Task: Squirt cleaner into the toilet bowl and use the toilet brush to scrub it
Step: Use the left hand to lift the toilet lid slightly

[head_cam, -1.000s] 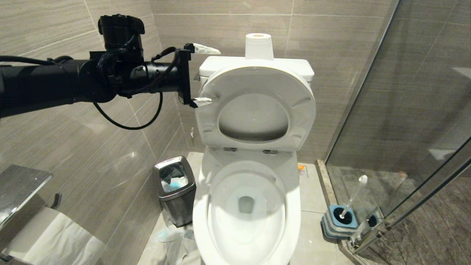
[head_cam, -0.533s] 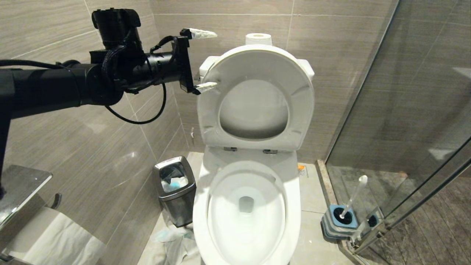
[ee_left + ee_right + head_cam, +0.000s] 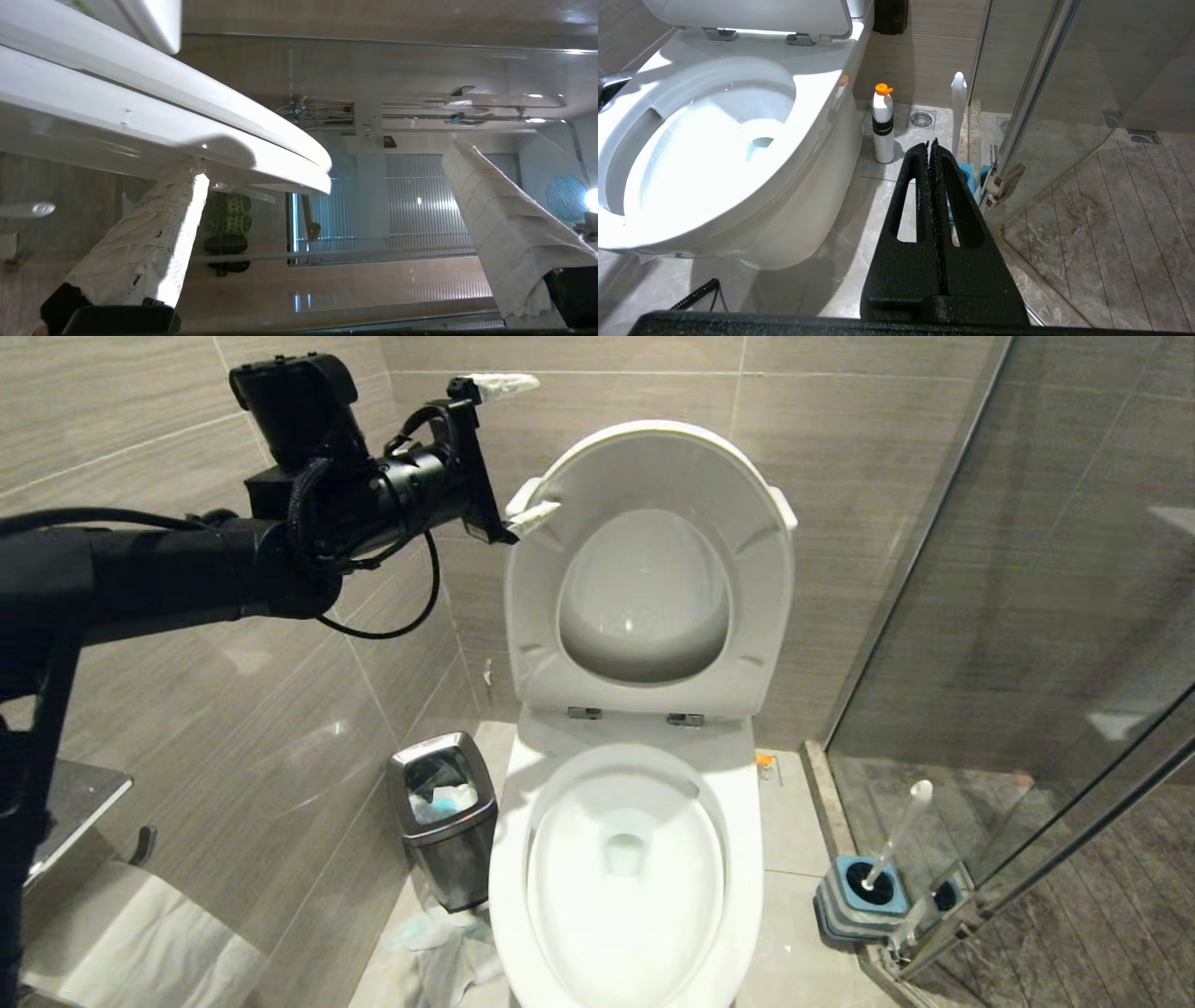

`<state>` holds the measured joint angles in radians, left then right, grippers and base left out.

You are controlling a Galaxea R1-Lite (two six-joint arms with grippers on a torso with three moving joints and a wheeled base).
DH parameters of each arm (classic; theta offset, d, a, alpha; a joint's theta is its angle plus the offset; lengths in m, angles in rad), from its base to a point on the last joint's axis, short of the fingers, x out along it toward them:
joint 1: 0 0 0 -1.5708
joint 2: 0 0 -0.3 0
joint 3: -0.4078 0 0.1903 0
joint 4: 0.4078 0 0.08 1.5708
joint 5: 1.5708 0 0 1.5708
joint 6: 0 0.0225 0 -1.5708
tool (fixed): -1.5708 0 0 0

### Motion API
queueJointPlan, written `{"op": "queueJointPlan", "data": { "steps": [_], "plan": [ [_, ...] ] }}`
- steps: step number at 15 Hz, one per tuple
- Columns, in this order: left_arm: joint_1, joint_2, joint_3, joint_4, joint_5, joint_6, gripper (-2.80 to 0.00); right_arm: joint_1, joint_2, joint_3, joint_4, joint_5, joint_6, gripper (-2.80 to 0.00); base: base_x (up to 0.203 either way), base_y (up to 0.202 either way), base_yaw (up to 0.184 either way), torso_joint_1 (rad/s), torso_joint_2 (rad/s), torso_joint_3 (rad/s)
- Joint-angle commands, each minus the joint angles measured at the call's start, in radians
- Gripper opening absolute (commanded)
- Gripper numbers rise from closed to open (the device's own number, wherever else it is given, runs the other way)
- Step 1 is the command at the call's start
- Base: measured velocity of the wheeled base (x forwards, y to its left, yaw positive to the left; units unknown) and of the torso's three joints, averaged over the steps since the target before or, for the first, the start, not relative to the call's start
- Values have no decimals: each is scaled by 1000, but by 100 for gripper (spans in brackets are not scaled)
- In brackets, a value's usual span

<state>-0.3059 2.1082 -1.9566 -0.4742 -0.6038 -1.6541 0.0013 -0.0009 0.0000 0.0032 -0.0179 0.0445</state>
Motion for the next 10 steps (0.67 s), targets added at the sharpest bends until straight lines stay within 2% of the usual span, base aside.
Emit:
{"op": "queueJointPlan", "data": {
  "steps": [1,10],
  "plan": [
    [-8,36,1,-68,6,-20,0,0,1,2,0,-1,0,-280,0,0,0,0,0,0],
    [-30,144,1,-304,53,-8,0,0,1,2,0,-1,0,-280,0,0,0,0,0,0]
  ]
}}
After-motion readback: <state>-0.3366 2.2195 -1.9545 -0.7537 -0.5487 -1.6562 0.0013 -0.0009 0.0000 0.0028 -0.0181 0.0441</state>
